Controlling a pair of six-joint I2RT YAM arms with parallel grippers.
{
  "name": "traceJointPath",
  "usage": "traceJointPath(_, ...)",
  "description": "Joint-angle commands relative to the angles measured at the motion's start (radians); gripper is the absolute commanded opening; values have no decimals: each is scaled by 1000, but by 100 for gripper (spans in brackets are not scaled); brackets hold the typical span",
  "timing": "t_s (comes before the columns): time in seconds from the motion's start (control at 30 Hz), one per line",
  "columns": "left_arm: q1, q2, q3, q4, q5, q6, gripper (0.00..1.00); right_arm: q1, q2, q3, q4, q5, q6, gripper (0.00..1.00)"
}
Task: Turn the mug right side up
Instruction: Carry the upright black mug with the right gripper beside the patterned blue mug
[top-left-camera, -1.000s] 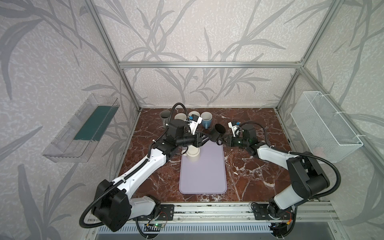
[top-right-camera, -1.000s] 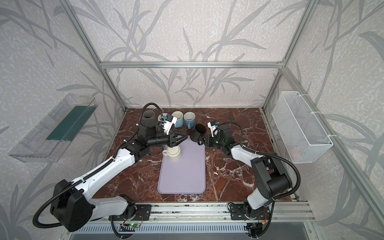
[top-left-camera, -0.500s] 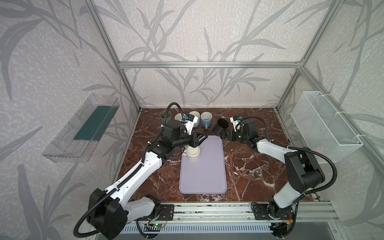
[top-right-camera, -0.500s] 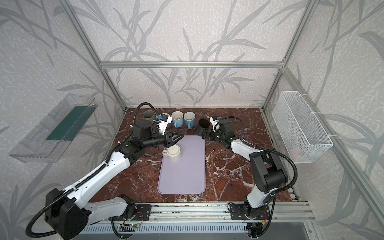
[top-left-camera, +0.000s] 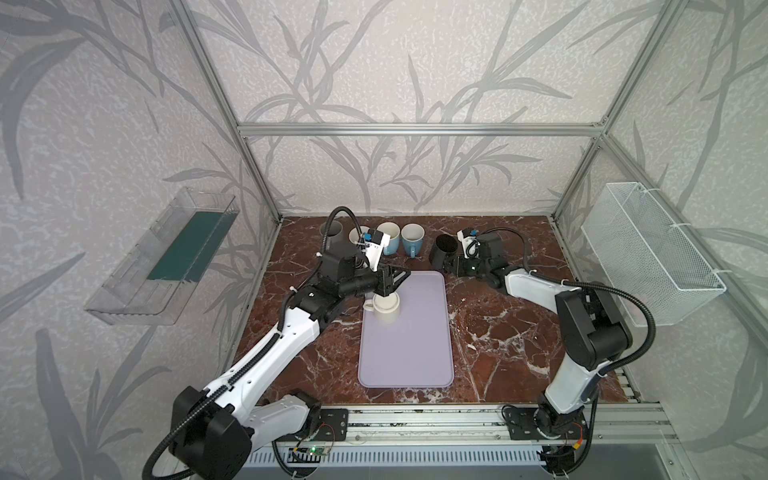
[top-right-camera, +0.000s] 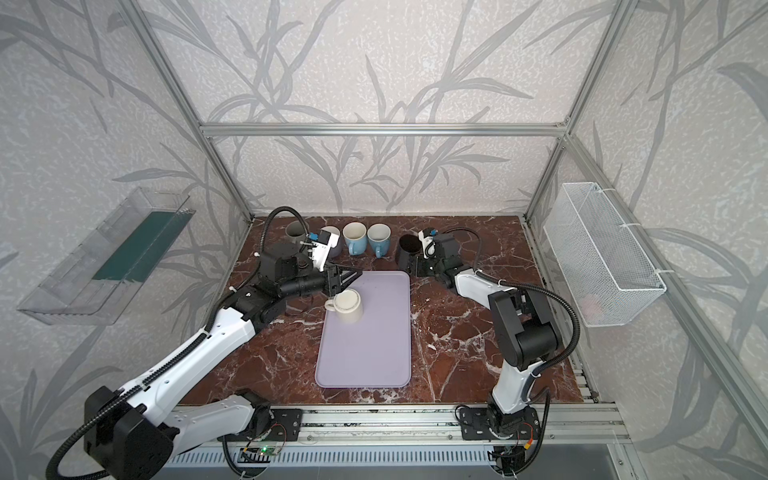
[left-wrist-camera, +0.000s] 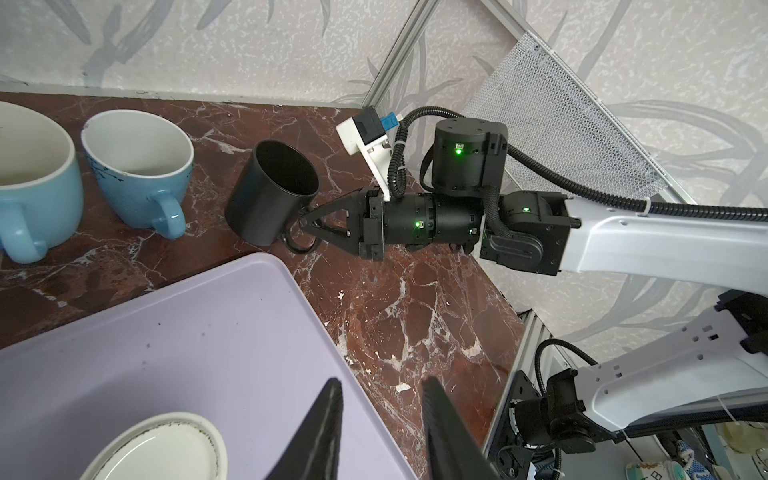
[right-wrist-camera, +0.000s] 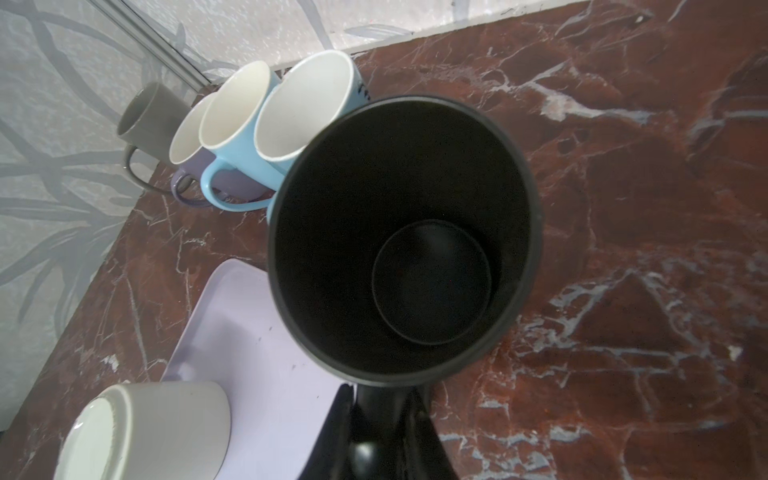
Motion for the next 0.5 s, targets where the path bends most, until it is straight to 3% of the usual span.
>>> traceJointPath(0.0, 8, -28, -21, 2, -20, 11, 35, -1, 12, 69, 53, 52, -16, 0)
traceJointPath(0.47, 24, -39, -37, 17, -13, 5, 36, 5, 108, 197, 9, 152, -45, 0)
